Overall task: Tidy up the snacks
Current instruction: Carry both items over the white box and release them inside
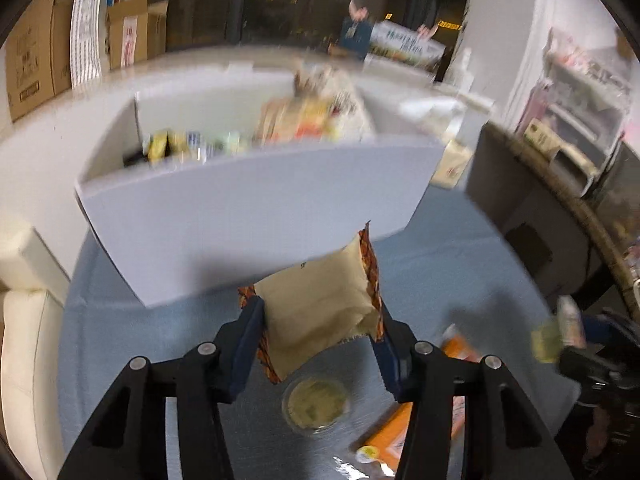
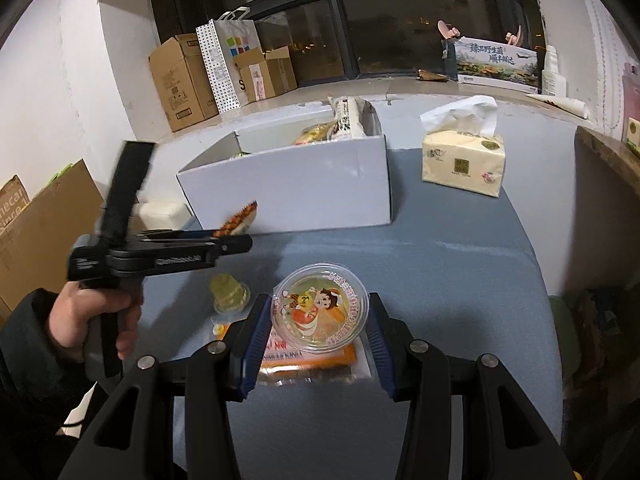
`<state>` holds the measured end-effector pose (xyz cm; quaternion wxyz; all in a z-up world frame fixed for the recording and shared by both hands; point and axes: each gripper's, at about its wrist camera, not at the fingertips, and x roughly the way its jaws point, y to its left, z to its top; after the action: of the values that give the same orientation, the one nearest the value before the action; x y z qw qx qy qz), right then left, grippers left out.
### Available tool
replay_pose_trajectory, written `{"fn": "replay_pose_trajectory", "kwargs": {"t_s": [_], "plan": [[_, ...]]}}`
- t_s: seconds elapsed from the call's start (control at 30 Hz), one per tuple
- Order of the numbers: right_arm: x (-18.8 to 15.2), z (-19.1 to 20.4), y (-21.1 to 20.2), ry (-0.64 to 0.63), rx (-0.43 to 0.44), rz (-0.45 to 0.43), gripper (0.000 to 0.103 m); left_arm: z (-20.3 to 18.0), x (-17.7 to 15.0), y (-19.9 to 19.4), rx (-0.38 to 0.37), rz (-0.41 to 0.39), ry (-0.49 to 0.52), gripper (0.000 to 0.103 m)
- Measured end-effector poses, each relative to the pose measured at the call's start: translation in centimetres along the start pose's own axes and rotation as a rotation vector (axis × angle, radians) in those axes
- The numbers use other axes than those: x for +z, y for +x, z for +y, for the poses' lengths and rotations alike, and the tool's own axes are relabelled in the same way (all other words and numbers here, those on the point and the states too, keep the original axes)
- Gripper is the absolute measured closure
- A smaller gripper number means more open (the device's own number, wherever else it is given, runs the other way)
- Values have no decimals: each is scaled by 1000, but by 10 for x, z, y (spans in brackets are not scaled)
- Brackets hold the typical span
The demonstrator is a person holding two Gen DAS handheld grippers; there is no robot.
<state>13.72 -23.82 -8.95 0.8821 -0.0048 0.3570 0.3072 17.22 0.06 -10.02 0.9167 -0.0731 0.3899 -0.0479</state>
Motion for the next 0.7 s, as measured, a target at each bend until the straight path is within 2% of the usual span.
{"fn": "replay_pose_trajectory", "kwargs": {"t_s": [0.13,0.23,0.37,0.57,0.7], "plan": [[23,3,3,0,30,-26,52,-4,25,-38,-34,-101,27,46],[52,5,8,-13,59,-57,52,1,55,-57,-62,-161,39,46],[103,8,18,-45,86,-111,52,10,99,-66,-63,-230,59,46],[176,4,53,-19,120,-132,52,39,153,-49,-53,-236,45,46],[208,0,85,-7,118,-109,52,61,177,-28,-34,-218,22,46]]}}
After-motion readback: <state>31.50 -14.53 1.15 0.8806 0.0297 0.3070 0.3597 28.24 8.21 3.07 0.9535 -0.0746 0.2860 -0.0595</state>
